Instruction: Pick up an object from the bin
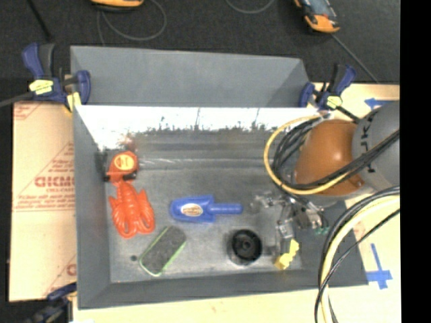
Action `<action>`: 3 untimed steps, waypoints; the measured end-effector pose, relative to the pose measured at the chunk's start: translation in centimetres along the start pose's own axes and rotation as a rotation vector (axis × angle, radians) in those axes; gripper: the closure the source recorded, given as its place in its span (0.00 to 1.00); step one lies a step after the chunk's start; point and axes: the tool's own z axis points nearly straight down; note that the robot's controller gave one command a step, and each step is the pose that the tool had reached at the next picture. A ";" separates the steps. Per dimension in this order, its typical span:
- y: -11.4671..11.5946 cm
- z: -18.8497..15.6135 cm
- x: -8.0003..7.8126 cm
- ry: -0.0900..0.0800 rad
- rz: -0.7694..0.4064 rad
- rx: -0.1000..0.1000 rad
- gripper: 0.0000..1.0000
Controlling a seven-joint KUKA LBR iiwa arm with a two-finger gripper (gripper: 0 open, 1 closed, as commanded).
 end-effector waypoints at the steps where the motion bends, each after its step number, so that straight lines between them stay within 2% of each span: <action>1: 4.6 0.1 2.4 0.010 -0.081 -0.009 0.00; 2: 5.1 0.1 2.6 0.007 -0.201 -0.007 0.00; 3: 5.6 -0.1 3.5 -0.007 -0.152 -0.002 0.00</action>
Offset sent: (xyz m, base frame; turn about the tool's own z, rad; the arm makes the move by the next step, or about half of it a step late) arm -0.0365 0.0455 -0.0018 -0.2009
